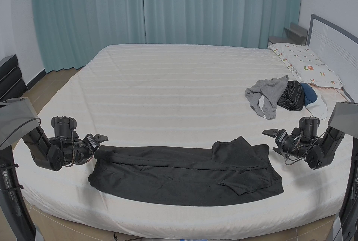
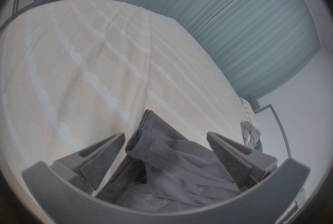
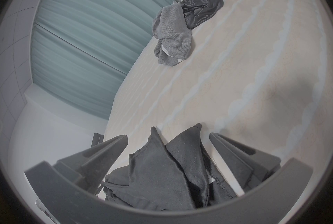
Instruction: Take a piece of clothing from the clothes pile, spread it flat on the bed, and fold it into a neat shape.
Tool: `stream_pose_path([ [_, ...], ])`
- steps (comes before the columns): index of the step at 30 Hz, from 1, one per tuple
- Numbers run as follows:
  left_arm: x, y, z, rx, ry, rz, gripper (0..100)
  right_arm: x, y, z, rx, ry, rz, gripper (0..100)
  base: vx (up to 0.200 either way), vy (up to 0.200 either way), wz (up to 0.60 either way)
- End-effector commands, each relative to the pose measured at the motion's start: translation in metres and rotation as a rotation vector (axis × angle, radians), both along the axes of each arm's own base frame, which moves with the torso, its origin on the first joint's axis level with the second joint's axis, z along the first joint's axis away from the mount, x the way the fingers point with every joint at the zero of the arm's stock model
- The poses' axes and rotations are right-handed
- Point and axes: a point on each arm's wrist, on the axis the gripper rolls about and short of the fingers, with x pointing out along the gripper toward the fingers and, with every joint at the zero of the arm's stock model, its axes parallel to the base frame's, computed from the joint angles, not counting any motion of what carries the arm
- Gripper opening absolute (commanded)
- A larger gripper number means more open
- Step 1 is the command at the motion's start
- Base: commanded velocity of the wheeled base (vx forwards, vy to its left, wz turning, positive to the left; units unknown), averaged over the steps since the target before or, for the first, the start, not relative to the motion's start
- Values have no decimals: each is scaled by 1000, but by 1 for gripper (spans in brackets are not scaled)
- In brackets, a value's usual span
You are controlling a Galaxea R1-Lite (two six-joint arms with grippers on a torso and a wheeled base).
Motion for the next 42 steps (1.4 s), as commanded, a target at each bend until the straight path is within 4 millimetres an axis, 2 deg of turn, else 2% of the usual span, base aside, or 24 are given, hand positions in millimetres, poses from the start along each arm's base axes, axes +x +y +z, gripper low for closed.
stream_pose_path([
  [1,-2,-2,0,19,-2,-21,100,-1,1,1,0,-1,3,100,0,0,0],
  [20,2,-7,-10,42,-34,-55,100,-4,7,2,-2,1,20,100,0,0,0],
  [21,2,-7,-10,42,-34,-55,0,-5,8,2,-4,0,22,100,0,0,0],
  [27,2,-7,-10,40,-35,-53,0,-16,18,14,-7,-7,54,100,0,0,0],
  [34,0,-4,-7,40,-38,-43,0,-28,26,18,-17,25,72,100,0,0,0],
  [42,-2,-4,1,37,-60,-38,0,-39,30,18,-62,157,112,100,0,0,0],
])
